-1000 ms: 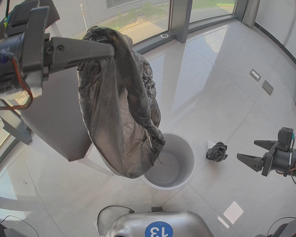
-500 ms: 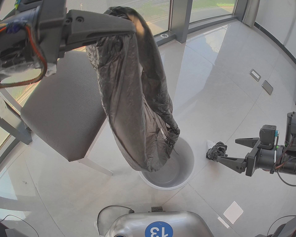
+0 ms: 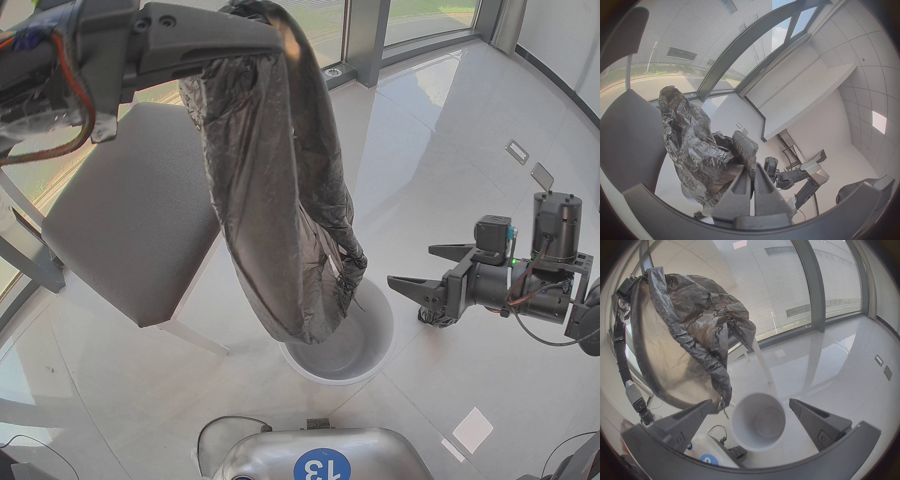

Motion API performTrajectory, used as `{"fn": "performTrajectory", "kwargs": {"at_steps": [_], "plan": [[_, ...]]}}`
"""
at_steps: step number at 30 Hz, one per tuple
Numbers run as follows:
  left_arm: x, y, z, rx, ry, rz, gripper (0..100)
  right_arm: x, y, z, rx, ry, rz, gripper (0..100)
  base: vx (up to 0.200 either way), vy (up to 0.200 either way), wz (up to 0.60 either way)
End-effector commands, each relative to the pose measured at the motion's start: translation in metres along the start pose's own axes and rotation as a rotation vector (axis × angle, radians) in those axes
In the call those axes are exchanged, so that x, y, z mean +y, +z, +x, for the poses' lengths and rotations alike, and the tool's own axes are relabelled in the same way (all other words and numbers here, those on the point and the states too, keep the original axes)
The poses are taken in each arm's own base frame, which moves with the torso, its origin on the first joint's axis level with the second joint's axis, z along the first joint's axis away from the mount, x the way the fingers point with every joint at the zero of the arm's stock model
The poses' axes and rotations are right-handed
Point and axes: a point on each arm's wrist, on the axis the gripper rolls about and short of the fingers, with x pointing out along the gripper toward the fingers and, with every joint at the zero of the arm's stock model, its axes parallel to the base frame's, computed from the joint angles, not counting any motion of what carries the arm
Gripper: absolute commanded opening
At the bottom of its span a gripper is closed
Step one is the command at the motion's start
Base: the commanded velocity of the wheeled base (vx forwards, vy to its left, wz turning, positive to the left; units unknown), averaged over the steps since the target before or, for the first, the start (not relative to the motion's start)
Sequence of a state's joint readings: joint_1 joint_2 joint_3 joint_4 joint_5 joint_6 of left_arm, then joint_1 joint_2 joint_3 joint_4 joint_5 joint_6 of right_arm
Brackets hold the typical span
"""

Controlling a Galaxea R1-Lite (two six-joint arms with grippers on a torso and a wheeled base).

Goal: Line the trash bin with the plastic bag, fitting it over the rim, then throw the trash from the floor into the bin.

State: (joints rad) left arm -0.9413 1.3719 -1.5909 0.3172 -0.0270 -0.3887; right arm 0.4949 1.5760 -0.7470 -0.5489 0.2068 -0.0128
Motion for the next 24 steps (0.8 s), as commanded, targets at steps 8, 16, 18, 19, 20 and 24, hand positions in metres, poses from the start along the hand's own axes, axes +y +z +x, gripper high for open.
{"fn": "performTrajectory", "kwargs": {"at_steps": [8,16,18,19,20,24], "plan": [[-0.002,0.005,-0.004,-0.019,-0.009,-0.013,0,0.017,-0.005,0.059,0.024,0.088,0.002,100,0.0,0.0,0.0],[-0.004,0.007,-0.007,-0.032,-0.016,-0.02,0,0.026,-0.003,0.077,0.012,0.116,0.01,100,0.0,0.0,0.0],[-0.004,0.007,-0.008,-0.033,-0.017,-0.02,0,0.026,-0.003,0.081,0.013,0.117,0.016,100,0.0,0.0,0.0],[-0.004,0.007,-0.008,-0.033,-0.017,-0.02,0,0.026,-0.003,0.082,0.014,0.117,0.017,100,0.0,0.0,0.0],[-0.004,0.007,-0.008,-0.036,-0.018,-0.021,0,0.026,-0.003,0.085,0.012,0.117,0.02,100,0.0,0.0,0.0],[-0.004,0.008,-0.009,-0.04,-0.02,-0.021,0,0.024,-0.001,0.093,-0.003,0.116,0.02,100,0.0,0.0,0.0]]}}
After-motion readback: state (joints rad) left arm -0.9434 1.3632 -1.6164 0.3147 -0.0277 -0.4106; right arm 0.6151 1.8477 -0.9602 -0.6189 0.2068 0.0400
